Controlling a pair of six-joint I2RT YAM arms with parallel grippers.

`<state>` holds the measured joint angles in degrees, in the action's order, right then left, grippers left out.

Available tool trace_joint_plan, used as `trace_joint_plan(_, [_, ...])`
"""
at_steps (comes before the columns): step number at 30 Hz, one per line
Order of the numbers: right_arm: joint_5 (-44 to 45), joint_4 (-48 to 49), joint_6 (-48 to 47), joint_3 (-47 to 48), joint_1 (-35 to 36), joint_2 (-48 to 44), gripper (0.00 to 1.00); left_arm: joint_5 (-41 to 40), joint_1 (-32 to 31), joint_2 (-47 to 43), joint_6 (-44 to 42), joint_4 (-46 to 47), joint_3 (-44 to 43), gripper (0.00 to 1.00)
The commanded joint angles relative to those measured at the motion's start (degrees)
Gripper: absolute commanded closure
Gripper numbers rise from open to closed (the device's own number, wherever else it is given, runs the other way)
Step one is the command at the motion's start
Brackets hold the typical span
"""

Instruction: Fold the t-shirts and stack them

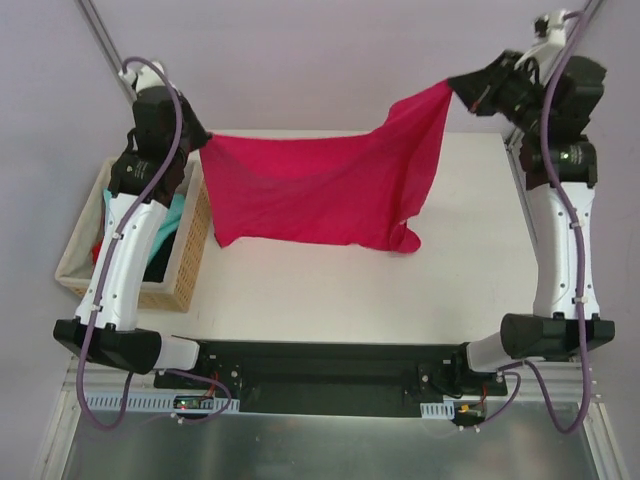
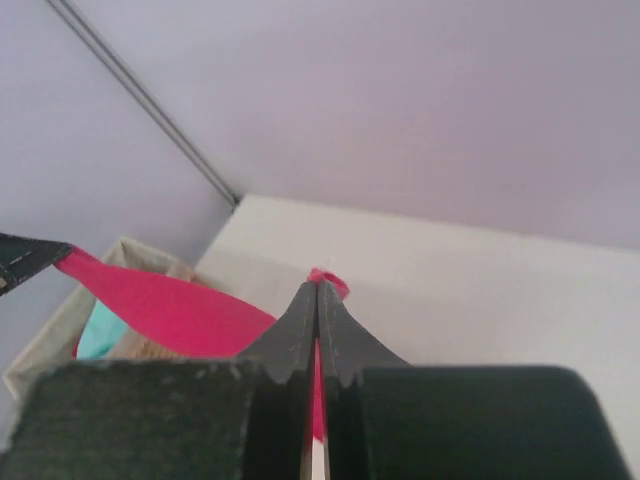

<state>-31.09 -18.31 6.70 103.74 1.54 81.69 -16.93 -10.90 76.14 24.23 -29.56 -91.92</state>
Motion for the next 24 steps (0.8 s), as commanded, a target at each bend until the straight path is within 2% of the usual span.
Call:
trace_joint_plan(1, [-3.4,1.4,4.4,13.5,-1.5,6.9,0.99,0.5,-0.3,4.1,-6.2,0.1,-13.5,1.00])
trace_joint_plan(3, [-3.9,4.0,5.6,17.9,-2.6,8.2,0.99,1.0,-0.3,5.9,-7.3,0.3,-19.2,1.00])
trace_joint_plan(9, [-5.6,12.1,10.5,23.8,-4.2,10.1,1.00,1.1,-0.3,9.2,-9.1,0.6,-28.8,1.00])
trace_joint_plan(15, [-6.7,14.4,11.7,25.3,-6.3,8.3,1.00,0.8,0.6,7.7,-8.1,0.5,-29.7,1.00])
trace_joint_plan(20, [-9.1,16.6,13.5,26.3,-10.8,6.4,0.99,0.7,1.8,6.2,-6.2,-0.1,-31.0,1.00])
trace_joint_plan(24, [-12.9,24.3,21.1,26.6,-14.5,5.9,1.00,2.5,2.5,5.3,-3.4,-0.4,-31.2,1.00])
